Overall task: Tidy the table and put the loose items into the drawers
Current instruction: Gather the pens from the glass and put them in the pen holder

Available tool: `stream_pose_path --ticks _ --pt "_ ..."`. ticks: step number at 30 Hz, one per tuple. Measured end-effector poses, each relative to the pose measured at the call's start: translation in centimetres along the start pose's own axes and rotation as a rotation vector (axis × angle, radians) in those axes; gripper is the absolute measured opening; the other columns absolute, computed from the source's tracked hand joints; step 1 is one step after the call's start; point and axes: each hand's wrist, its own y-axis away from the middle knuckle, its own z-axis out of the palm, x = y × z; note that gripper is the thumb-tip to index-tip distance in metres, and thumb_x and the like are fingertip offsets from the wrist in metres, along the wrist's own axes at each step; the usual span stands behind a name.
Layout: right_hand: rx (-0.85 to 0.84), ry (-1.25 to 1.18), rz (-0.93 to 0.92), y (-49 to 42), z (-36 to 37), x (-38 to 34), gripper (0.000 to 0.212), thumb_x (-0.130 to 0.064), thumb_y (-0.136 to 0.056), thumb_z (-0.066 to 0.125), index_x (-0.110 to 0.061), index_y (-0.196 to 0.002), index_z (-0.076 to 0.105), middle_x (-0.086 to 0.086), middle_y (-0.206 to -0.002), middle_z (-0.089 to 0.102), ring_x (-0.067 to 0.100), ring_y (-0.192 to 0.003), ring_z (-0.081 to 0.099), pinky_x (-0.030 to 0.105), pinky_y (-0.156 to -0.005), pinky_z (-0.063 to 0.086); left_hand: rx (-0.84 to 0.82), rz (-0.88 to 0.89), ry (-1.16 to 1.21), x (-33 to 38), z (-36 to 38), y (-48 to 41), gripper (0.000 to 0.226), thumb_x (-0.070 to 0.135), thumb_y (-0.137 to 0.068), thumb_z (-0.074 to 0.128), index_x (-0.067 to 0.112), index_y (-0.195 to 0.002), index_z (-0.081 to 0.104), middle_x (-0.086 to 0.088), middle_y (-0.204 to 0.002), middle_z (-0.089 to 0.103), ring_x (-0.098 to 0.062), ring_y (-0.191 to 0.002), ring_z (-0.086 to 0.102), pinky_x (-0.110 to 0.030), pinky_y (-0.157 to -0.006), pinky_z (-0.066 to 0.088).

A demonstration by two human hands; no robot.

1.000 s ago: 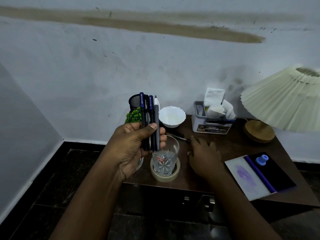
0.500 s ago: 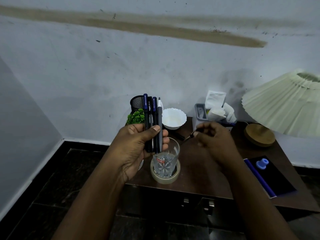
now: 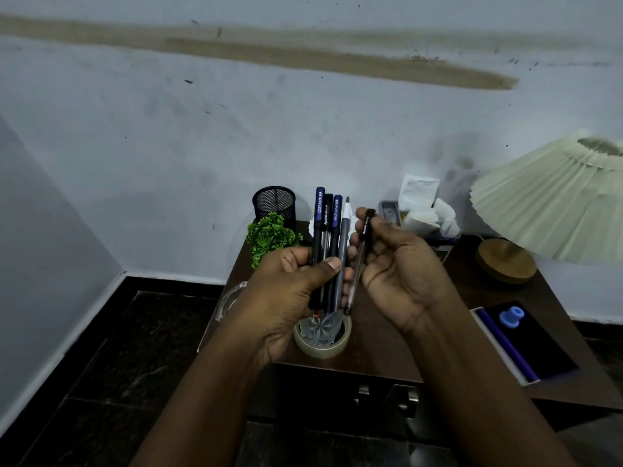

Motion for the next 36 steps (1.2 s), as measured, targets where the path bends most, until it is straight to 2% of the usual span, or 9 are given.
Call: stream_pose_path --ticks 2,5,9,15,18,23,27,31,36 --pt "-0.023 -0.005 0.055 0.2 0.5 0.4 0.024 -0.015 -0.104 0.046 -0.01 -0.123 0.059 0.012 -0.087 0.067 0.022 -0.067 0.061 0.039 -0.065 0.053 0.006 0.004 -0.034 -0.2 0.3 0.0 0.017 0.003 -0.096 0.066 -0.001 -0.109 0.076 -0.019 -0.089 0.078 -0.023 -0.07 0.075 -0.033 -0.064 0.064" --pt "-0.031 -0.074 0.053 0.4 0.7 0.4 0.034 -0.015 -0.106 0.044 -0.007 -0.136 0.056 0.022 -0.113 0.066 0.034 -0.097 0.065 0.049 -0.083 0.057 0.018 -0.009 -0.063 -0.2 0.2 0.1 0.014 0.003 -0.096 0.068 -0.002 -0.106 0.075 -0.018 -0.084 0.077 -0.023 -0.068 0.074 -0.035 -0.064 0.065" --pt "-0.072 -0.066 0.071 0.6 0.8 0.4 0.027 -0.031 -0.107 0.047 -0.011 -0.122 0.059 0.014 -0.091 0.071 0.026 -0.079 0.07 0.038 -0.069 0.061 -0.017 -0.037 -0.103 -0.1 0.2 0.2 0.013 0.005 -0.094 0.071 0.001 -0.104 0.078 -0.022 -0.091 0.078 -0.027 -0.074 0.075 -0.041 -0.071 0.064" --pt "-0.026 0.096 -0.025 0.5 1.3 1.1 0.038 -0.026 -0.102 0.058 0.004 -0.126 0.061 0.018 -0.104 0.073 0.023 -0.079 0.075 0.034 -0.062 0.061 -0.025 -0.056 -0.151 0.0 0.3 0.3 0.012 0.007 -0.093 0.072 0.003 -0.102 0.079 -0.022 -0.091 0.078 -0.027 -0.076 0.075 -0.046 -0.078 0.063" --pt "-0.058 0.108 -0.014 0.7 1.3 1.2 0.027 -0.018 -0.098 0.065 -0.001 -0.119 0.065 0.016 -0.106 0.077 0.025 -0.085 0.077 0.034 -0.065 0.062 -0.062 -0.066 -0.147 0.3 0.4 0.5 0.013 0.006 -0.093 0.072 0.002 -0.102 0.079 -0.021 -0.094 0.079 -0.026 -0.077 0.076 -0.037 -0.073 0.064" --pt "-0.088 0.111 -0.018 0.9 1.2 0.9 0.043 -0.015 -0.096 0.067 0.009 -0.131 0.058 0.015 -0.101 0.076 0.024 -0.085 0.076 0.034 -0.069 0.062 -0.11 -0.138 -0.148 0.6 0.5 0.8 0.018 0.011 -0.091 0.074 0.0 -0.104 0.078 -0.024 -0.098 0.078 -0.03 -0.082 0.076 -0.045 -0.077 0.065" --pt "-0.073 0.103 -0.02 0.8 1.0 0.9 0.038 -0.016 -0.097 0.066 0.008 -0.127 0.061 0.017 -0.105 0.078 0.028 -0.091 0.078 0.035 -0.074 0.064 -0.198 -0.262 -0.173 1.0 0.3 1.3 0.025 0.017 -0.087 0.079 -0.004 -0.1 0.077 -0.027 -0.099 0.077 -0.031 -0.083 0.078 -0.043 -0.072 0.066" --pt "-0.073 0.088 -0.025 0.7 1.0 0.8 0.032 -0.018 -0.093 0.069 0.002 -0.118 0.066 0.018 -0.108 0.077 0.031 -0.098 0.077 0.035 -0.076 0.063 -0.24 -0.293 -0.205 0.9 0.7 1.6 0.012 0.011 -0.088 0.079 0.001 -0.095 0.08 -0.026 -0.097 0.077 -0.03 -0.082 0.079 -0.037 -0.07 0.066" --pt "-0.089 0.077 -0.018 0.6 0.8 0.8 0.037 -0.017 -0.093 0.069 0.005 -0.123 0.064 0.018 -0.107 0.077 0.031 -0.098 0.077 0.037 -0.079 0.064 -0.237 -0.292 -0.192 1.2 0.9 1.7 0.005 0.006 -0.088 0.077 0.003 -0.091 0.081 -0.025 -0.094 0.077 -0.029 -0.079 0.078 -0.035 -0.067 0.065"
